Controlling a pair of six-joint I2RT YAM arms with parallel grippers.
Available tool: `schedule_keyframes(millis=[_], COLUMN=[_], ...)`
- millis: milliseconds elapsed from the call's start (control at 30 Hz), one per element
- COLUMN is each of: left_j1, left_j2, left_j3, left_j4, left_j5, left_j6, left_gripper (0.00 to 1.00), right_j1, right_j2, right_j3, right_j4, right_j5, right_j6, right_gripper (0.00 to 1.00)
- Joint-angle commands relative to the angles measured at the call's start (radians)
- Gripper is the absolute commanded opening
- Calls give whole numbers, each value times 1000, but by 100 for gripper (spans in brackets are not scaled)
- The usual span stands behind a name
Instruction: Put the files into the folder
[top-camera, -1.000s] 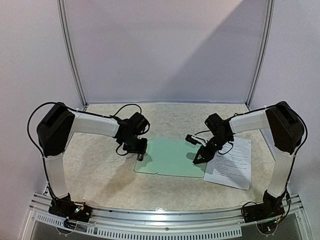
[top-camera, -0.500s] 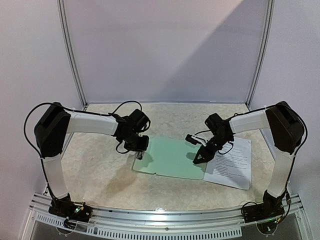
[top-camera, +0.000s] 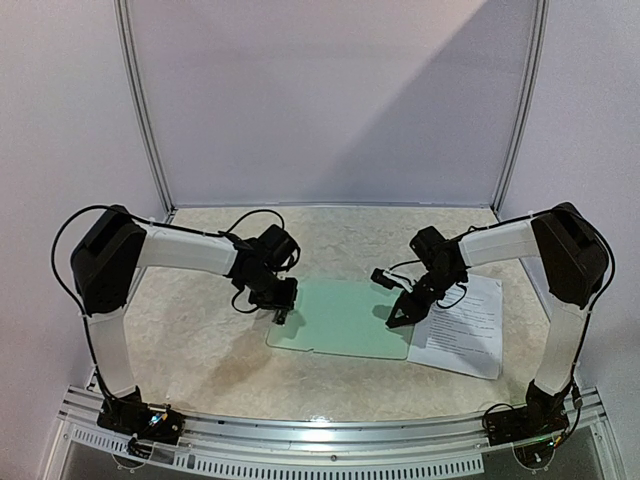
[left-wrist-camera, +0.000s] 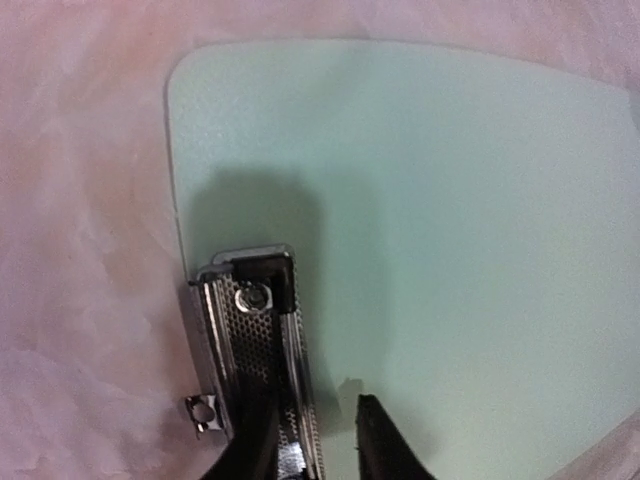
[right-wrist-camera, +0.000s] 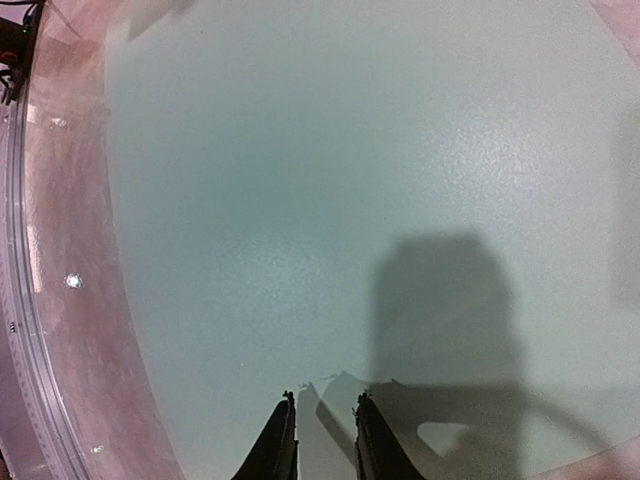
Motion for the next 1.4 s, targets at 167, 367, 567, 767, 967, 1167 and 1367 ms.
schedule_keyframes(millis=[167,367,567,767,967,1167,1367], left_j1=[-2,5,10,33,52,57,57], left_j2=[-42,-68,-123,-110,-63,-21,-6], left_j3=[-11,-6,16,18,-6,-9,-14], left_j4=[-158,-160,-158,-177,-145,-117,-102], left_j5=[-41,-59,-90,-109,-86,-47,-15], left_j6=[-8,-5,-6,-5,8,18,21], left_gripper=[40,43,46,47,47,47,46], right_j1=[4,4,5,4,4,4,5], right_j2=[35,34,38,43,43,45,50], right_j3=[-14,-15,-16,-16,-16,-17,-18], right_j4=[-34,-36,-37,-38,-41,-41,-43], right_j5=[59,55,53,52,50,49,47], right_j6=[-10,-13,-14,-16,-17,-17,-19], right_gripper=[20,20,20,20,20,20,20])
